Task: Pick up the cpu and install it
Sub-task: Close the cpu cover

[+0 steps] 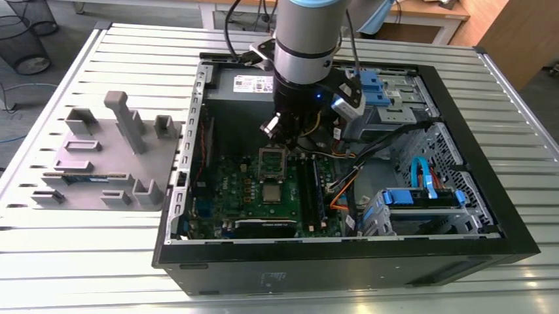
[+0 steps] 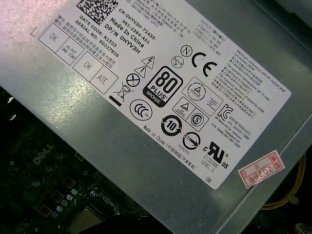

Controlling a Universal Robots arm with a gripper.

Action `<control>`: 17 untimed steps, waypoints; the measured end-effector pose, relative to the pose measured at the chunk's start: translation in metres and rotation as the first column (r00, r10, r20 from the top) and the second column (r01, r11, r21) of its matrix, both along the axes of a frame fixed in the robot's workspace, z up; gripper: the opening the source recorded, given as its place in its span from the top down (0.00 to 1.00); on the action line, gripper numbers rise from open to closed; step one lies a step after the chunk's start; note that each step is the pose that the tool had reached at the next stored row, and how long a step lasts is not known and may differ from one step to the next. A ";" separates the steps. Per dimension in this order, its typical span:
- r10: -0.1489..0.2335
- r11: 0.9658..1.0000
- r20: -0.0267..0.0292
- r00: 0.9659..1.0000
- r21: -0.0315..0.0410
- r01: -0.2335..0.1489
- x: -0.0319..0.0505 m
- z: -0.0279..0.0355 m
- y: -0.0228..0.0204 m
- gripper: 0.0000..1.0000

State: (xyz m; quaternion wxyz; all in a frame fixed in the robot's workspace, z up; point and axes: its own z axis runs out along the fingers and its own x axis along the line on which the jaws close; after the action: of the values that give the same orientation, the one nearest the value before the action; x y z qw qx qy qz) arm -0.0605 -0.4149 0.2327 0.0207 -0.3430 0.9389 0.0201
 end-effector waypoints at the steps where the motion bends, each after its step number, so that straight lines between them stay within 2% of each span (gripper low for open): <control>1: 0.003 1.000 0.001 1.000 0.000 -0.003 -0.0003 0.0000 0.0000 0.89; 17: 0.035 0.999 0.004 0.999 0.000 -0.035 -0.0020 0.0042 -0.0013 0.89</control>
State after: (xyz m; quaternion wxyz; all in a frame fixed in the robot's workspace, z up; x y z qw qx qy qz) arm -0.0625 -0.4162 0.2369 0.0219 -0.3593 0.9327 0.0197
